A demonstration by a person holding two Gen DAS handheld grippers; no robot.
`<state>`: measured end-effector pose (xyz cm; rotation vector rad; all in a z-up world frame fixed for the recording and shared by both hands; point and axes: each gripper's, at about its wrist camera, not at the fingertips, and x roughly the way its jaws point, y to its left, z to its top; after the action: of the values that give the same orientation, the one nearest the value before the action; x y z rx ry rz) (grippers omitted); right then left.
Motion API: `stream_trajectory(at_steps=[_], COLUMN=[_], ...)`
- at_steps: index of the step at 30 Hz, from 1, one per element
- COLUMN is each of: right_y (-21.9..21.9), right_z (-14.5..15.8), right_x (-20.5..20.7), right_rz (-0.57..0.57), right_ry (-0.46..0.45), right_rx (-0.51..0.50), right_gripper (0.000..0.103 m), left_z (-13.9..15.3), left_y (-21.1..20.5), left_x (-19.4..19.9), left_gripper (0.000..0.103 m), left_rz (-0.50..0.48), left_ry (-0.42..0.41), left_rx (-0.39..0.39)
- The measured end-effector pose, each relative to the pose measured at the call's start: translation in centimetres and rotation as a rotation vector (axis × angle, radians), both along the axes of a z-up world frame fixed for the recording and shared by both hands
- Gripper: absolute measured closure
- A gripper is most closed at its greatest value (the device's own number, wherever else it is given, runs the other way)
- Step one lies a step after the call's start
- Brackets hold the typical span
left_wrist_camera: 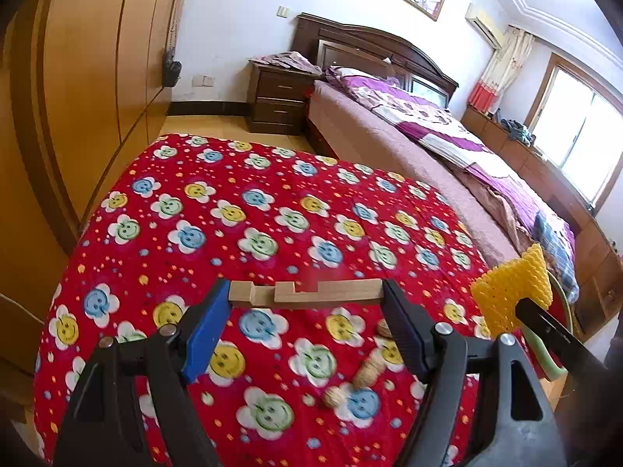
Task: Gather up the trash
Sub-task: 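Carry the wooden stick and yellow mesh over the red bin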
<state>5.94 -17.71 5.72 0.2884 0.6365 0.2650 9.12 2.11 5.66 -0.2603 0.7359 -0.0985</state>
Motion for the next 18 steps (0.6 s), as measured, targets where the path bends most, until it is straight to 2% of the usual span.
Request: stream_trajectory(at_steps=[18], right_y=[-6.3], right_z=[0.9], right_x=[-5.5], right_rz=[-0.119], right_ry=[-0.044], right_rx=[0.066], right_gripper=[0.091], left_z=[1.7], left_y=[-5.9], left_x=[-2.7], left_gripper=[0.026], left_rz=[-0.118], left_ry=[-0.011], left_rx=[-0.010])
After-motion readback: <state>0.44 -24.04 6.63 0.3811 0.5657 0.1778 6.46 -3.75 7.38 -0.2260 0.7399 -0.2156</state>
